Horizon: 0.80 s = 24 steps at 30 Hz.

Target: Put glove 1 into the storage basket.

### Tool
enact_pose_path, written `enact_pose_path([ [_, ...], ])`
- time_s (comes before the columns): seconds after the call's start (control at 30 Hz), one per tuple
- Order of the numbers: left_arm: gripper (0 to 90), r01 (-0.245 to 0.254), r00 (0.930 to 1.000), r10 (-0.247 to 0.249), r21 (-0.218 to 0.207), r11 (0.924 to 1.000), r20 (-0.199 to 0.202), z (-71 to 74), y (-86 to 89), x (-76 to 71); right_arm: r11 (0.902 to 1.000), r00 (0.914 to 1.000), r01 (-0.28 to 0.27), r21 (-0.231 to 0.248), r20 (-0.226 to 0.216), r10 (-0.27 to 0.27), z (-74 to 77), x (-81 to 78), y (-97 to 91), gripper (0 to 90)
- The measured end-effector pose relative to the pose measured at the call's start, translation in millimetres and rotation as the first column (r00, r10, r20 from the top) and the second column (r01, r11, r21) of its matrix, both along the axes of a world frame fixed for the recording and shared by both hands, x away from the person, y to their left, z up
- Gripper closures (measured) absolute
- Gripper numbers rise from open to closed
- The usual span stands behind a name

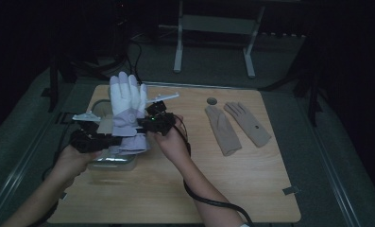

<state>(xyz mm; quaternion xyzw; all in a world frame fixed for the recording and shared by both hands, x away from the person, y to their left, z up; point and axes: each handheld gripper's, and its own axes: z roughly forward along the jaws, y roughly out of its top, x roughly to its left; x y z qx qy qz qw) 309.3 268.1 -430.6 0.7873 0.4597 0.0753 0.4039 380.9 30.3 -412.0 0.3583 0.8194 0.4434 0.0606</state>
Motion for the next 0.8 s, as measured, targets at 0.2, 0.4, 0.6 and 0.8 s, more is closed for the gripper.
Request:
enact_pose_path([
  [0.2, 72.9, -0.014, 0.9996, 0.015, 0.021, 0.9997, -0.024, 0.3, 25.3, 0.5, 0.9995, 0.9993, -0.032, -0.005, -0.018, 0.032, -4.0, 4.3, 29.6, 79.2],
  [0.4, 72.8, -0.007, 0.9991, 0.008, 0.038, 0.9993, -0.042, -5.3, 47.3, 7.7, 0.9993, 0.9991, -0.034, -0.013, -0.026, 0.034, -9.6, 8.8, 54.6, 79.5],
  [0.6, 72.7, 0.010, 0.9968, -0.006, 0.047, 0.9988, -0.080, -26.6, 52.0, 17.0, 0.9994, 0.9984, -0.015, -0.032, -0.055, 0.014, -30.4, 14.2, 63.6, 79.7],
  [0.8, 72.6, 0.010, 0.9916, -0.004, 0.046, 0.9989, -0.129, -50.3, 53.2, 22.1, 0.9984, 0.9950, -0.007, -0.055, -0.100, 0.001, -56.3, 18.2, 67.0, 79.8],
])
